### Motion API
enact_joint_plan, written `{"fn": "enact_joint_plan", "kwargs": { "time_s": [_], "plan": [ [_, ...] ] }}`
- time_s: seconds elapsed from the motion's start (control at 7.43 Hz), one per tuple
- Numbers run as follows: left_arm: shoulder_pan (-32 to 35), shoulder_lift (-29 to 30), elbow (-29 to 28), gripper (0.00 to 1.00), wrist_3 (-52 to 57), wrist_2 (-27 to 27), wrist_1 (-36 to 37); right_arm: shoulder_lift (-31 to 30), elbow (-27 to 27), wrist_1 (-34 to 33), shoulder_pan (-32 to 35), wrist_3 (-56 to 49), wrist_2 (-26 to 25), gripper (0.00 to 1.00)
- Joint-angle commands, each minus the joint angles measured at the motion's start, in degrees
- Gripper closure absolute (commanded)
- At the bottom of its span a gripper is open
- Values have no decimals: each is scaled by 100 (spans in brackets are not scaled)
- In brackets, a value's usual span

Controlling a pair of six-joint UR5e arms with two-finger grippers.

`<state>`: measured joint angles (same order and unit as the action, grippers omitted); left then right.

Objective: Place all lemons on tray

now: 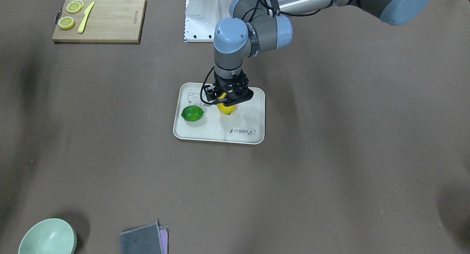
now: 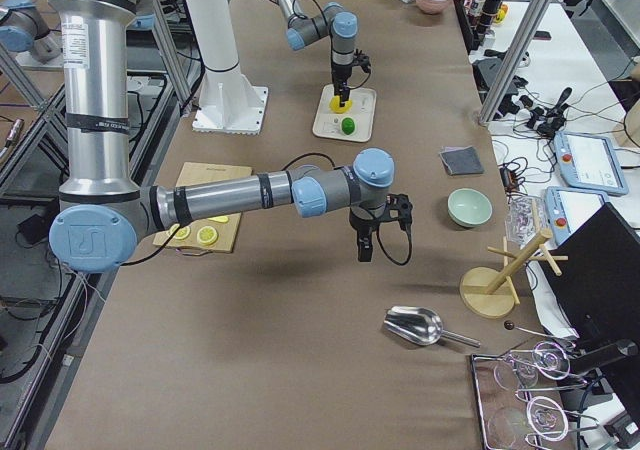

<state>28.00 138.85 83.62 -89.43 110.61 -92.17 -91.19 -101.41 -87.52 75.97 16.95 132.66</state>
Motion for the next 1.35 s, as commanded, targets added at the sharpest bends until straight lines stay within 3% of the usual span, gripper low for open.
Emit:
{"fn": "enact_joint_plan", "kwargs": {
  "time_s": [0.0, 0.27, 0.54, 0.81, 1.21],
  "plan": [
    [-5, 19, -4, 2, 22, -22, -3, 145, 59, -834, 320, -574, -55, 0],
    [414, -129, 302, 2, 414, 432, 250, 190, 147, -1083, 584, -885, -109, 0],
    [1143, -584, 950, 2, 1485, 1013, 838, 207, 471, -1075, 927, -1148, -47, 0],
    [1803, -1654, 1759, 2, 2260, 1505, 867, 190, 665, -1048, 1068, -1342, -38, 0],
    [2831, -2939, 2026, 2, 3980, 1979, 832, 198, 736, -1039, 1113, -1449, -12, 0]
  ]
}}
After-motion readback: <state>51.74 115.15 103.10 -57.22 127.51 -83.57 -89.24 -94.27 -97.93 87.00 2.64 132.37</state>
